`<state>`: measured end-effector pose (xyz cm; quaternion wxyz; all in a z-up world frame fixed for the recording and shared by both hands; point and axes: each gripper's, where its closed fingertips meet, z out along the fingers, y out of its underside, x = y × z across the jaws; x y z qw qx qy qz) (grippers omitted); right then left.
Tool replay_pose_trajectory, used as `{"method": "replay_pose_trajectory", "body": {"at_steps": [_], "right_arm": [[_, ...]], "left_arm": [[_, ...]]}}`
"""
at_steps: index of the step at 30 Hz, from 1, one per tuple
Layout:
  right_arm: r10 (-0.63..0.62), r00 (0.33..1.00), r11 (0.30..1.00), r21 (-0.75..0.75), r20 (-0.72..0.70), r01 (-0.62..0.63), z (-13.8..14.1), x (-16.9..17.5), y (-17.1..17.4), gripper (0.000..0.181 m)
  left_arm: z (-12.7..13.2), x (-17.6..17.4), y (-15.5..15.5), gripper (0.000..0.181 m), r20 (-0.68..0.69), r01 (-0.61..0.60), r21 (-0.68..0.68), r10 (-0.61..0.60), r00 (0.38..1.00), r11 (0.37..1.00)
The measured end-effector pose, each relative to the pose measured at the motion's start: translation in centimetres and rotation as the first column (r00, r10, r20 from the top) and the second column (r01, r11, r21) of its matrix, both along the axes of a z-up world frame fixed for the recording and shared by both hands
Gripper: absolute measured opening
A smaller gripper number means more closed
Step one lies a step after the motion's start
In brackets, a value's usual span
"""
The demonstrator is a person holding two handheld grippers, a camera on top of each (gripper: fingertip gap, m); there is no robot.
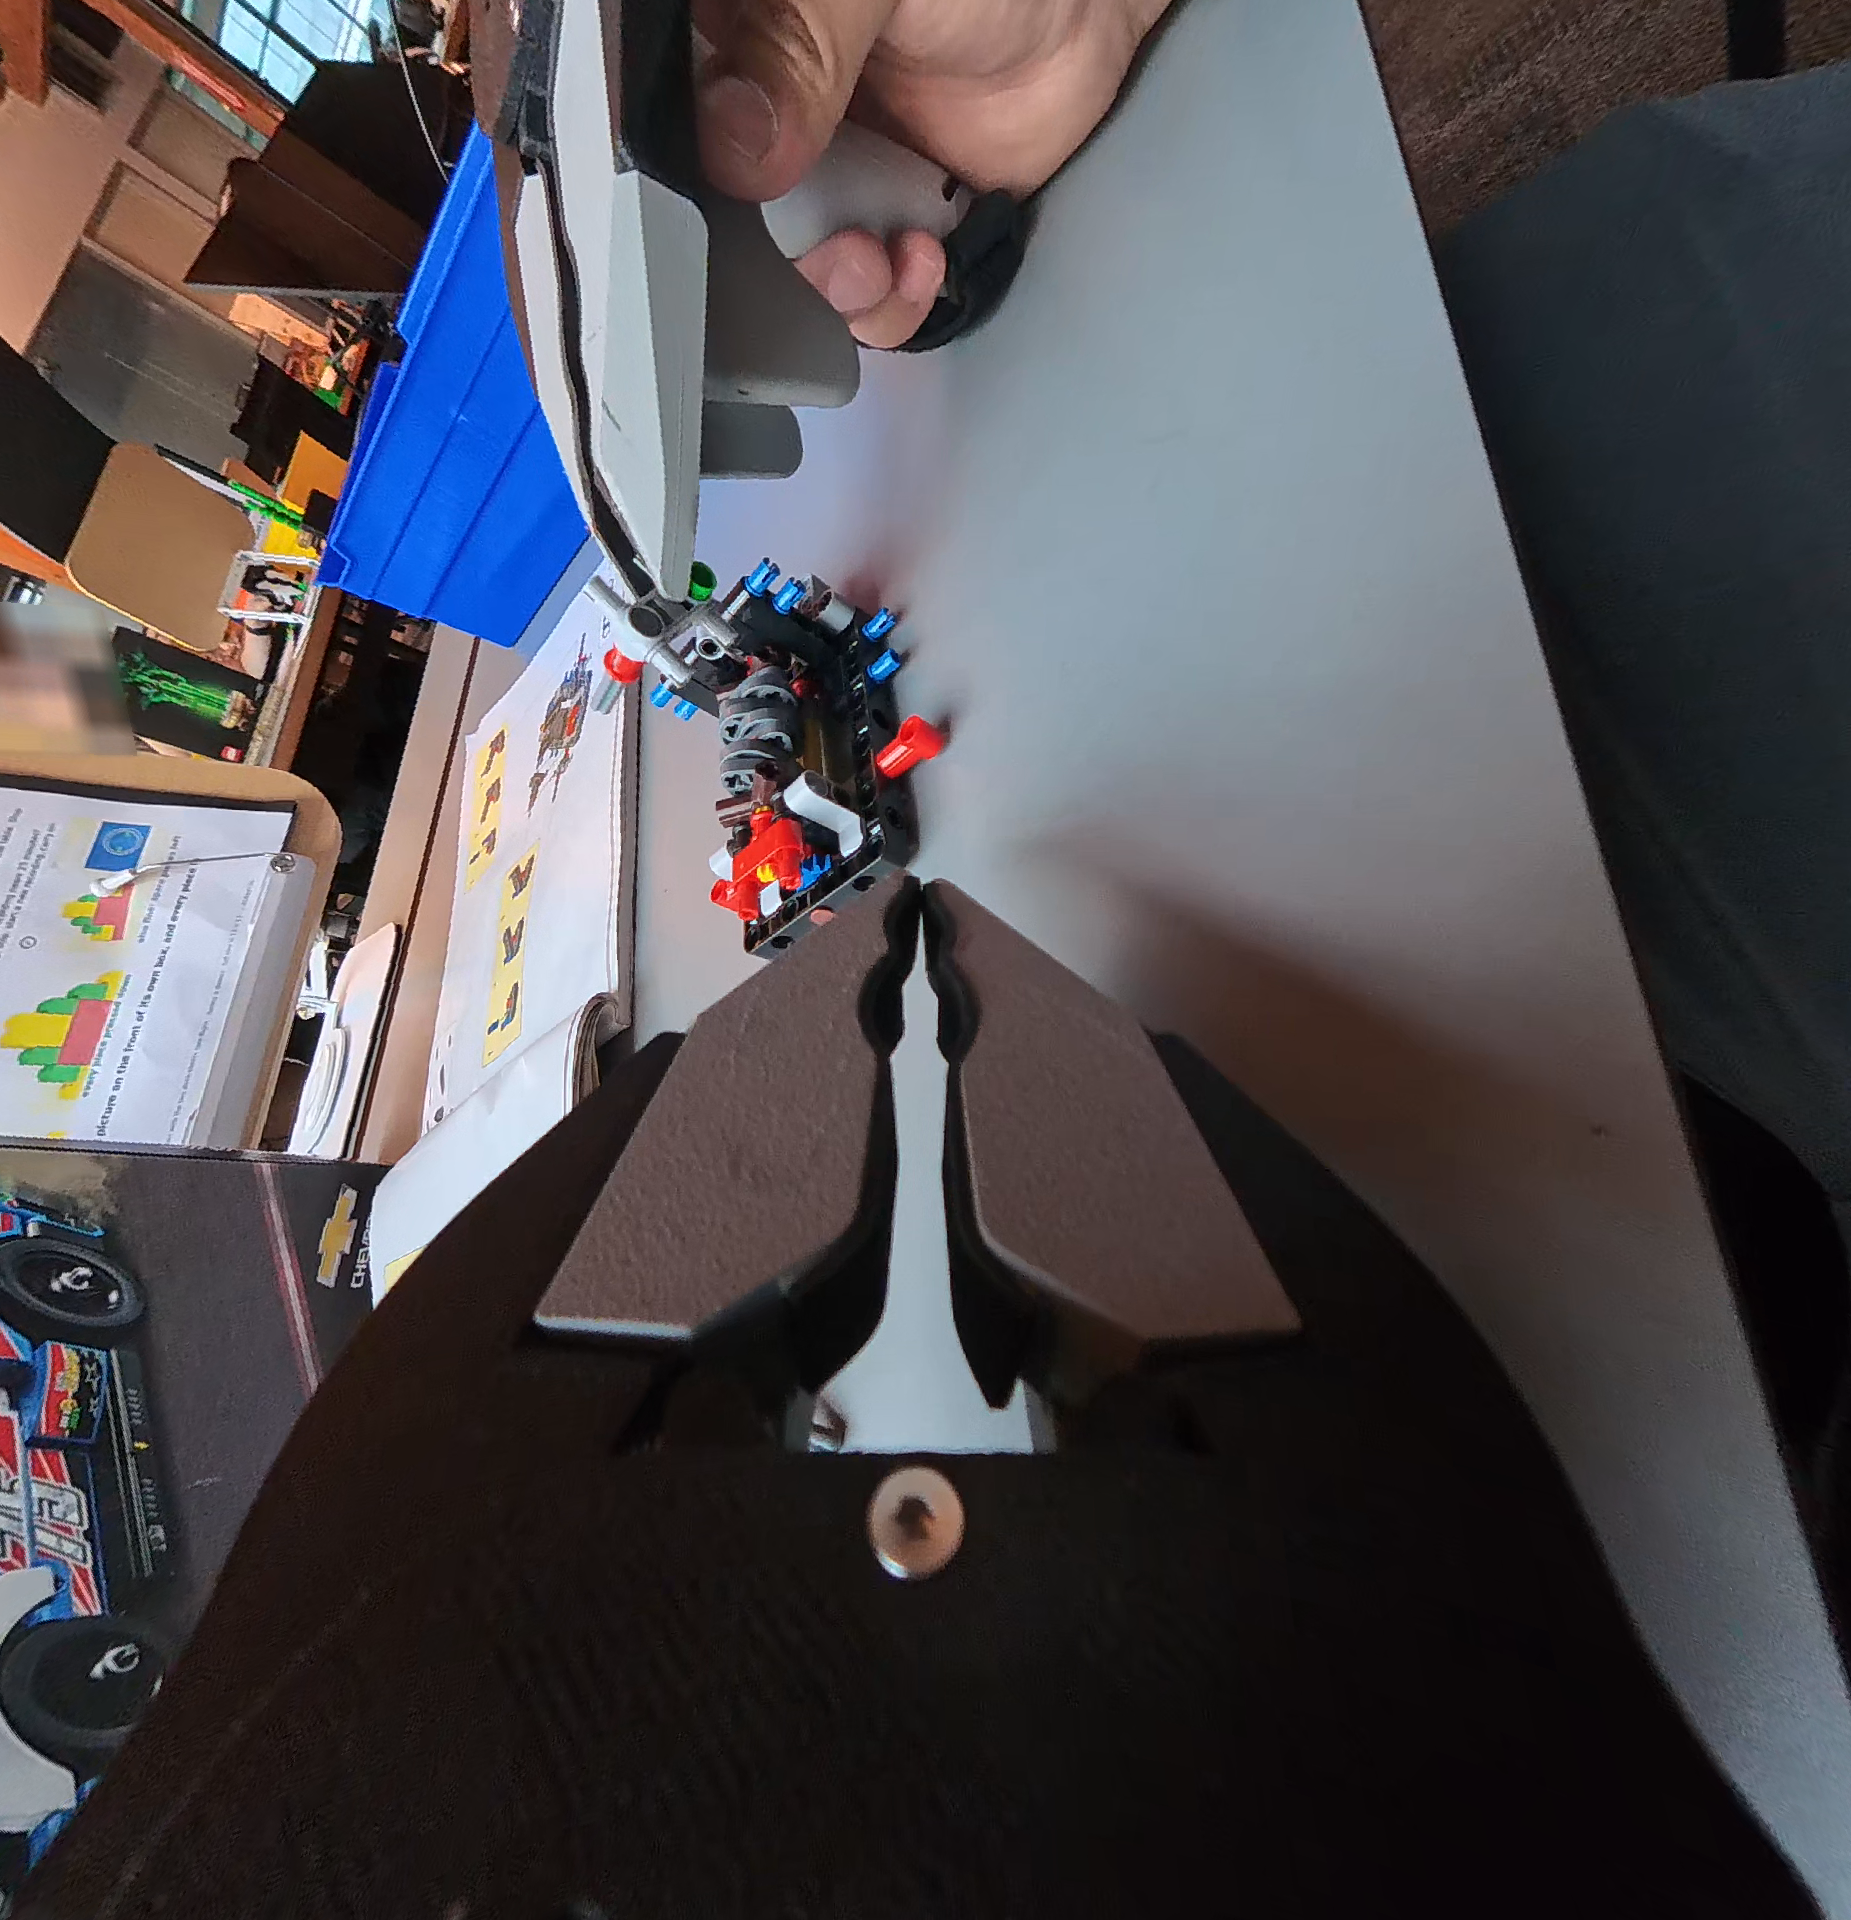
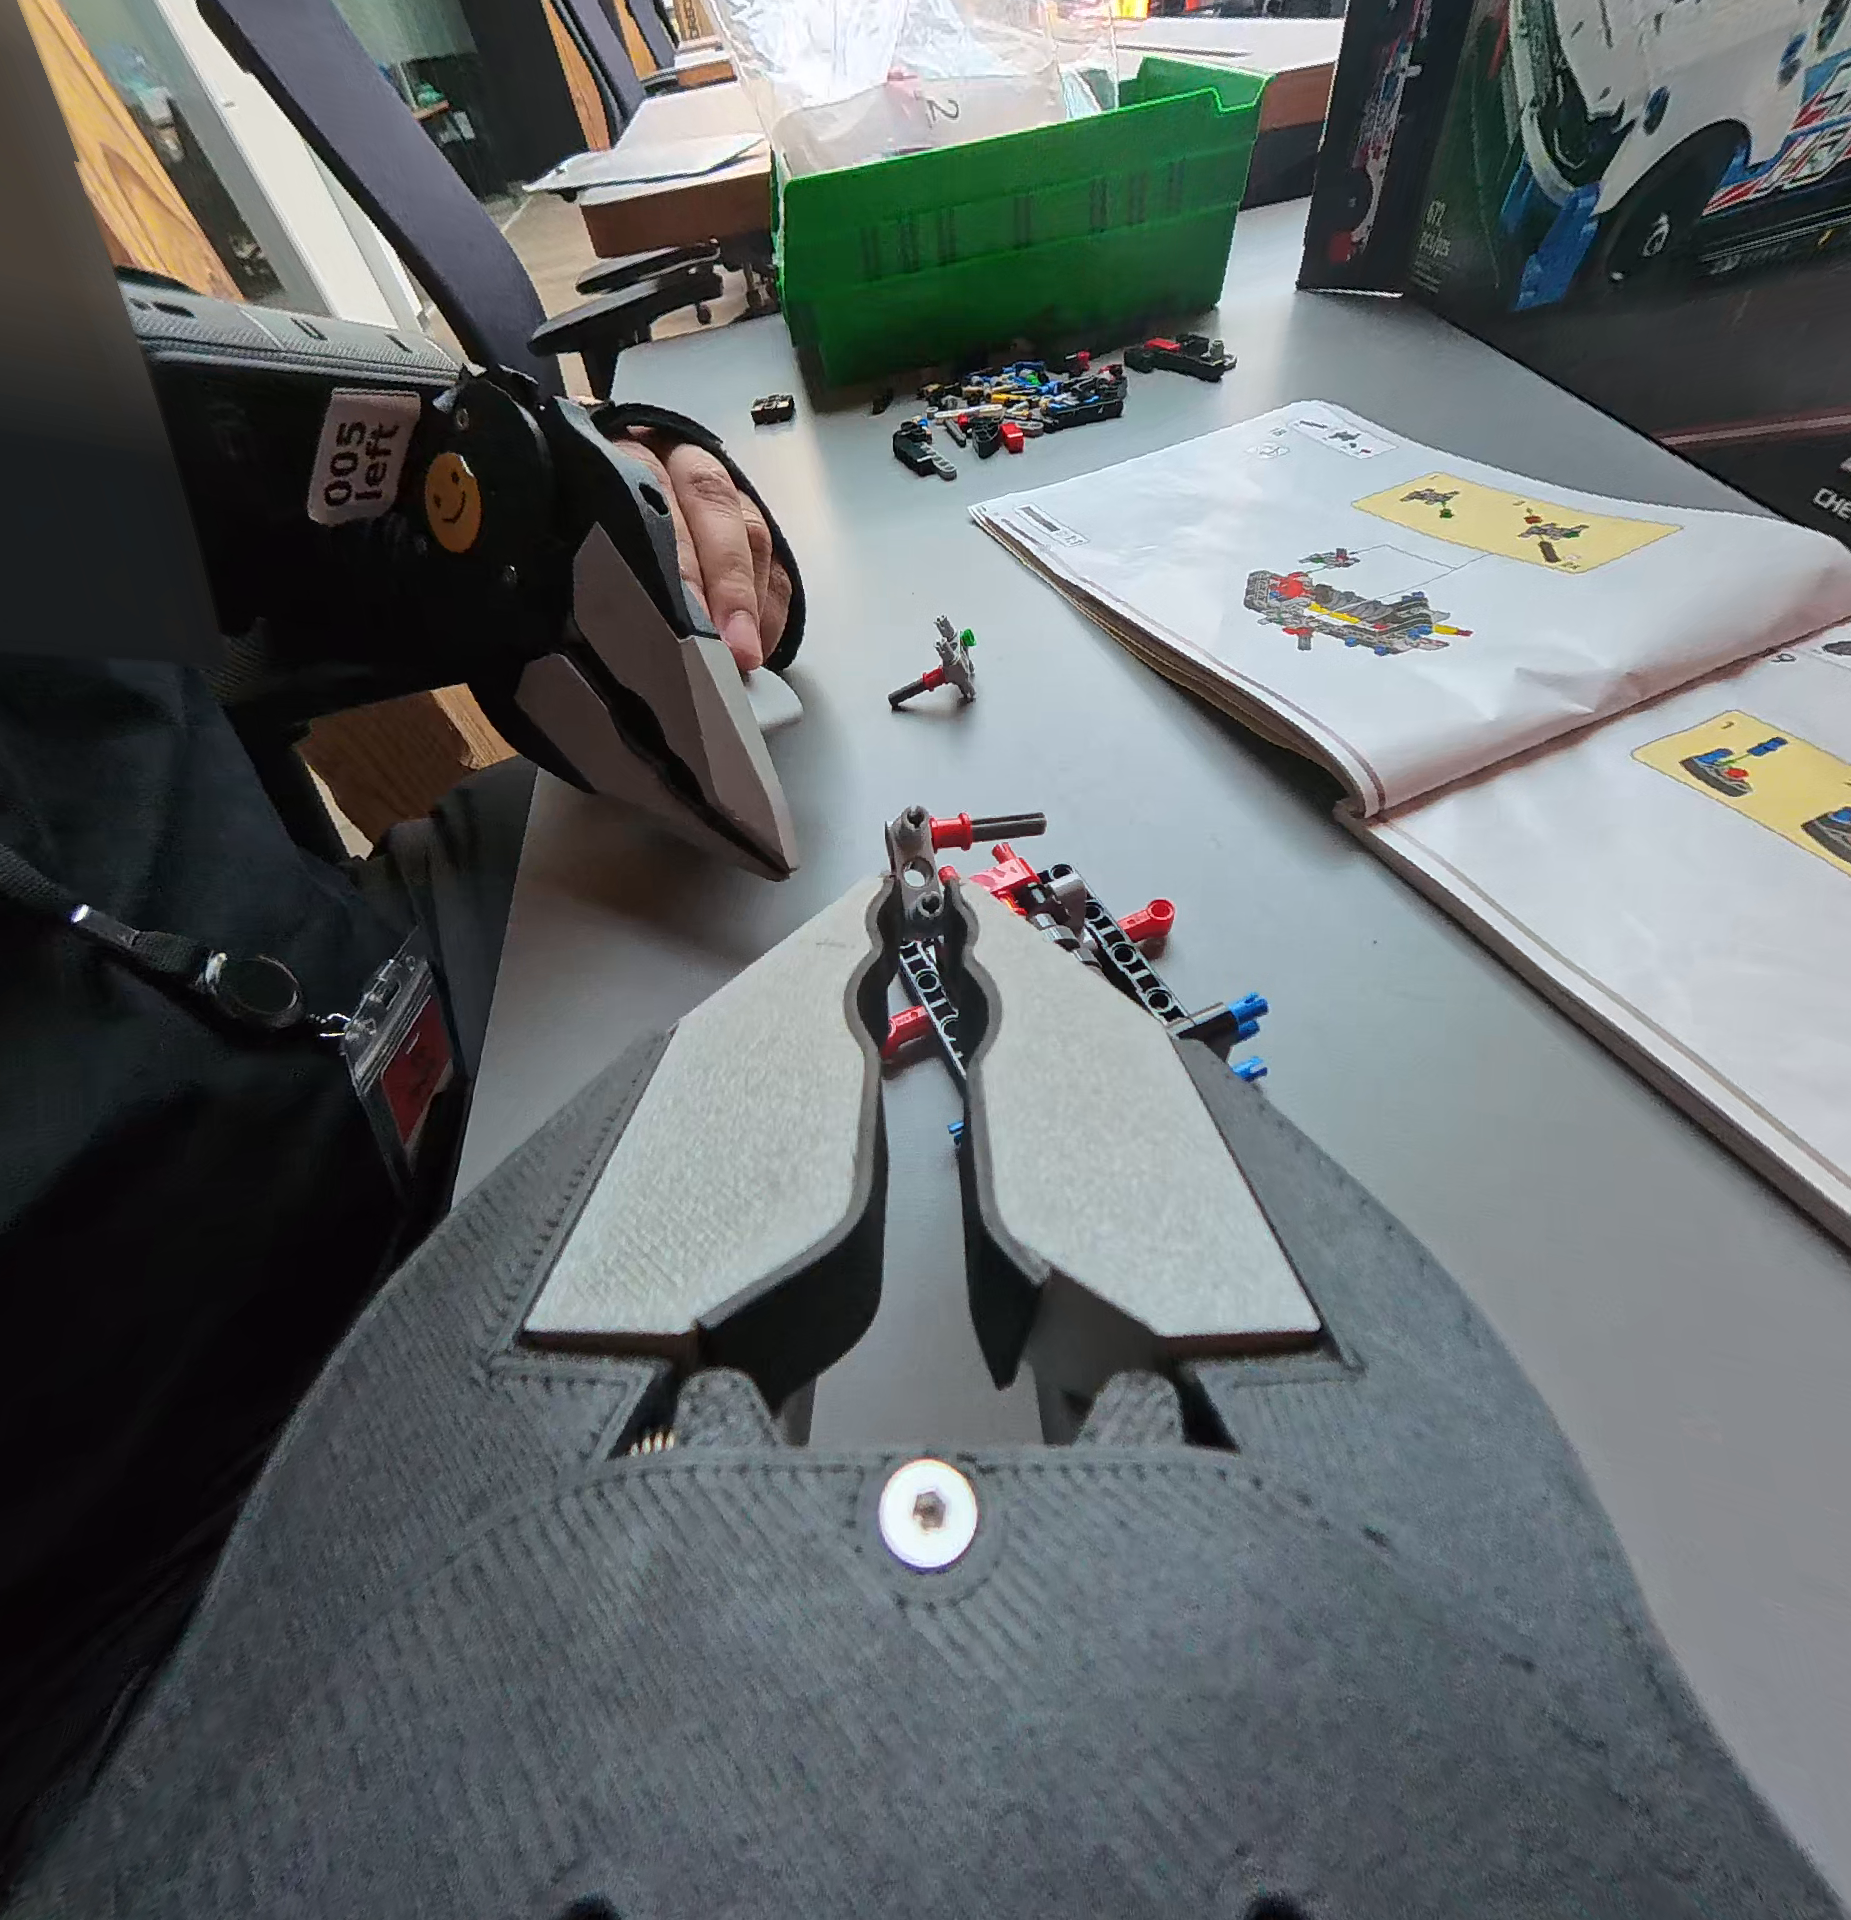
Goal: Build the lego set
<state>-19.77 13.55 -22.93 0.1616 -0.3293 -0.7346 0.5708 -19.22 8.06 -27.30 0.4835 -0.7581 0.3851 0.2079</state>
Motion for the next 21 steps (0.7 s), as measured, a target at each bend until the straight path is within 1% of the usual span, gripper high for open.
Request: {"method": "replay_pose_trajectory", "body": {"at_steps": [9,13,17,21], "right_arm": [[0.02,1.0,1.0,-0.005,0.002,-0.02,0.04,0.2,-0.2,0.005],[0.029,1.0,0.999,-0.015,0.005,-0.029,0.12,0.24,-0.25,0.005],[0.04,0.999,0.999,-0.037,0.008,-0.039,0.32,0.07,-0.26,0.005],[0.046,0.999,0.997,-0.055,0.005,-0.046,0.54,0.13,-0.21,0.005]], "left_arm": [[-0.17,0.47,-0.18,0.0,-0.019,0.017,-0.005,-0.017,1.0,1.0],[0.04,0.61,-0.35,0.0,-0.004,0.031,-0.002,-0.031,1.0,1.0],[-0.36,-0.22,-0.4,0.0,-0.035,0.016,-0.018,-0.017,0.999,1.0],[-0.2,-0.21,-0.46,0.0,-0.02,0.019,-0.016,-0.019,1.0,1.0]]}}
